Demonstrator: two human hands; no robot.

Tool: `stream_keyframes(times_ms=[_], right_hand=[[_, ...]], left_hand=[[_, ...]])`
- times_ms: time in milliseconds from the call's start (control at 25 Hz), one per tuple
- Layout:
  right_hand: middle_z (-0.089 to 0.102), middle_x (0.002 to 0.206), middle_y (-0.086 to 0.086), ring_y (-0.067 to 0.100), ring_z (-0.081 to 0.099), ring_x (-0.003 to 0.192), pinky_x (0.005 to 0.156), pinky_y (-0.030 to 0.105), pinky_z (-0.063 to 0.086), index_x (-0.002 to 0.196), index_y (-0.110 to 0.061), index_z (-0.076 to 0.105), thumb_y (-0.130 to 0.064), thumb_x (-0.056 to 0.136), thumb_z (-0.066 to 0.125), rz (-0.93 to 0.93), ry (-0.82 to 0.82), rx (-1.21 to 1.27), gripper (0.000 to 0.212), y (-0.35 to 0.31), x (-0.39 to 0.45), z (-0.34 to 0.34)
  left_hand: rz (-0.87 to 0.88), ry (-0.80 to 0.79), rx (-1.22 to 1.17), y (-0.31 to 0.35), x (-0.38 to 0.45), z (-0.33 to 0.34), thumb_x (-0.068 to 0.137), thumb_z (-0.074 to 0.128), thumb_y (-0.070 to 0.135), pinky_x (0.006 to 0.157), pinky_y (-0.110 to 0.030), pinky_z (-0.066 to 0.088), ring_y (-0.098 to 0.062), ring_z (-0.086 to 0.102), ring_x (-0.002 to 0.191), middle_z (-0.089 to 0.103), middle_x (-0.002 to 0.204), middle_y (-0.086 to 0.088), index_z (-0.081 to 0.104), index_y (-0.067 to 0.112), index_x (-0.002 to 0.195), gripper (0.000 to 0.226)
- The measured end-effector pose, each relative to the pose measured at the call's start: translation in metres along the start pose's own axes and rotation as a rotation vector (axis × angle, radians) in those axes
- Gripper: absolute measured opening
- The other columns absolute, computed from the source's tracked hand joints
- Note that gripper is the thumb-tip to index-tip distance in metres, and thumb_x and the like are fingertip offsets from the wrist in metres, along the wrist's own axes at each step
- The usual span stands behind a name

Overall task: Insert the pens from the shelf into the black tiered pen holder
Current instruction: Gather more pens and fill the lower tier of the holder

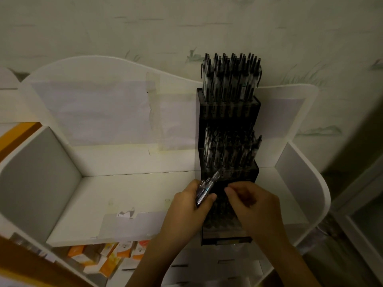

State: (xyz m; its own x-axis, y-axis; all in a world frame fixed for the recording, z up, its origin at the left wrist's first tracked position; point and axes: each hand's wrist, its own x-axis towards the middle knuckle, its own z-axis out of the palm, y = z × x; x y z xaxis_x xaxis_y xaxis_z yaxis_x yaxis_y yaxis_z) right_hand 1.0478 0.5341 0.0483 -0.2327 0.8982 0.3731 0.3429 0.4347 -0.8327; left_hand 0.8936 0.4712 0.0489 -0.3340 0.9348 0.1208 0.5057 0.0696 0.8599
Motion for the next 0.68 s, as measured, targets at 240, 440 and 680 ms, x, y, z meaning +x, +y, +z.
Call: stream_keyframes(times_ms=[240, 440, 680], right_hand=[[0.074, 0.075, -0.005, 0.009, 0.069, 0.067, 0.059, 0.016, 0.053, 0.089, -0.017, 0.074, -0.015, 0.084, 0.070, 0.231, -0.107, 0.387, 0.007, -0.023, 0.009, -0.006], [0.074, 0.076, 0.010, 0.022, 0.071, 0.068, 0.062, 0.023, 0.058, 0.086, -0.005, 0.072, -0.013, 0.077, 0.072, 0.331, 0.037, 0.584, 0.012, -0.028, 0.017, -0.029], [0.075, 0.072, -0.002, 0.013, 0.072, 0.066, 0.064, 0.015, 0.056, 0.083, -0.014, 0.073, -0.008, 0.080, 0.072, 0.134, 0.171, 0.389, 0.006, -0.034, 0.028, -0.068]], left_hand=[[0.041, -0.080, -0.013, 0.006, -0.002, 0.014, 0.092, 0.061, 0.035, 0.057, -0.019, 0.050, -0.006, 0.060, 0.071, 0.064, 0.082, 0.006, 0.055, 0.024, 0.100, 0.015], [0.043, -0.069, 0.039, 0.004, -0.001, 0.012, 0.091, 0.062, 0.037, 0.053, -0.011, 0.041, 0.001, 0.057, 0.066, 0.061, 0.077, 0.010, 0.057, 0.024, 0.101, 0.017], [-0.022, -0.009, 0.019, -0.001, 0.001, 0.008, 0.091, 0.061, 0.039, 0.055, -0.014, 0.044, 0.000, 0.058, 0.065, 0.063, 0.076, 0.008, 0.055, 0.028, 0.091, 0.012]])
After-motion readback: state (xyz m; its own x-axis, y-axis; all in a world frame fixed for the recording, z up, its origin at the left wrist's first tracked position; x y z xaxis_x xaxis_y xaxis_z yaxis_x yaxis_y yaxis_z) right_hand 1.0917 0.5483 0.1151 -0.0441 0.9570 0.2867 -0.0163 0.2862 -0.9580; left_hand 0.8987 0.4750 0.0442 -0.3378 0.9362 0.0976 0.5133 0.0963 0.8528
